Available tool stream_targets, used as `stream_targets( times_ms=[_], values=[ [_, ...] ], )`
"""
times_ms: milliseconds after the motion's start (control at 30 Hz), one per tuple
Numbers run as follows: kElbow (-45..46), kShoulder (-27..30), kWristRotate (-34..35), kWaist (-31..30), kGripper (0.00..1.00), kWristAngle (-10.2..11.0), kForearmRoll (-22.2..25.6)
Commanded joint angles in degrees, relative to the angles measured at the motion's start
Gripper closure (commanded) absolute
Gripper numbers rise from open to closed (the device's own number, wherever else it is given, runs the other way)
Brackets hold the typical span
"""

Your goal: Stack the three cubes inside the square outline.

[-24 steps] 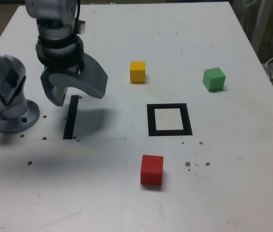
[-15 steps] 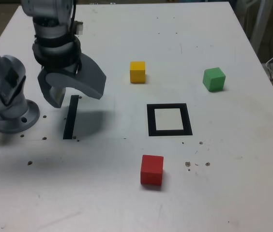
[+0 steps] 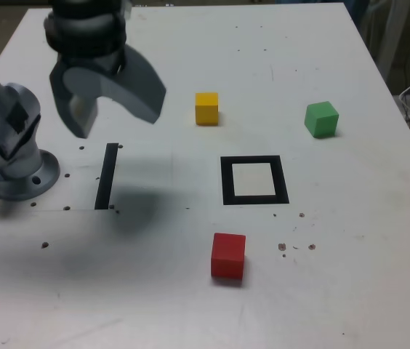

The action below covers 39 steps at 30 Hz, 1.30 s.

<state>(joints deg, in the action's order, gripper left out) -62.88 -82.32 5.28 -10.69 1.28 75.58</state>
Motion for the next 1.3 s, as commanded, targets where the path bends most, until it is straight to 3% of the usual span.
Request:
stream_targets(
  times_ms=[0, 500, 967, 1267],
  values=[
    [-3.06, -1.67, 1.29, -1.51, 0.01, -0.82, 0.43],
    [-16.44, -15.34, 15.65, -15.73, 0.01, -5.48, 0.31],
    [-21.04, -27.91, 17.35, -21.02, 0.01, -6.15, -5.88],
    [-20.99, -32.56, 15.66, -20.47, 0.08, -3.68, -7.16]
  ],
)
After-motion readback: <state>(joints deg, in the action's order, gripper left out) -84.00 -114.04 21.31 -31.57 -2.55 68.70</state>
